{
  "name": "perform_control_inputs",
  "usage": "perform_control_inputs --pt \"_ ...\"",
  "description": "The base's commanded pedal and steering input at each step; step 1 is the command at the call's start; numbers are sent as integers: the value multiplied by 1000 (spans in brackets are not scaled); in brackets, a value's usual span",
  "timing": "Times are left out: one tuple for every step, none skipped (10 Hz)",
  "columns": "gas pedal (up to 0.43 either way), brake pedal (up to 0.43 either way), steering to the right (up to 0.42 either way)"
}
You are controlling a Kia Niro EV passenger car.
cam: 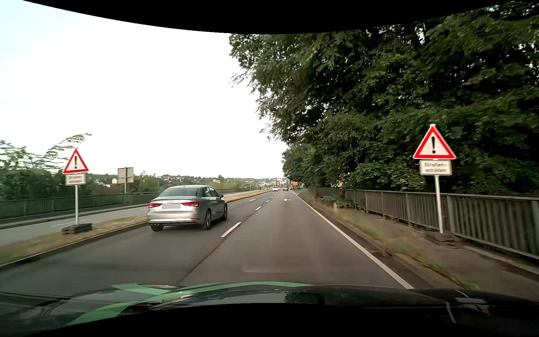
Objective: Follow the waypoints while adhering to traffic rules and regulations
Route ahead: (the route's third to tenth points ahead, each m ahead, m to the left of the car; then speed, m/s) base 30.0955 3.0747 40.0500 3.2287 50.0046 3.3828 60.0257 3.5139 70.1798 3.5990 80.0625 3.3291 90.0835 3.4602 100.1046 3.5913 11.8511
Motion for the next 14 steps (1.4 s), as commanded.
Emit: perform_control_inputs --pt "130 0 -4" --pt "130 0 -4" --pt "130 0 -4" --pt "130 0 -4" --pt "130 0 -4" --pt "130 0 -4" --pt "130 0 -4" --pt "130 0 -4" --pt "130 0 -4" --pt "130 0 -3" --pt "130 0 -3" --pt "130 0 -3" --pt "130 0 -3" --pt "130 0 -3"
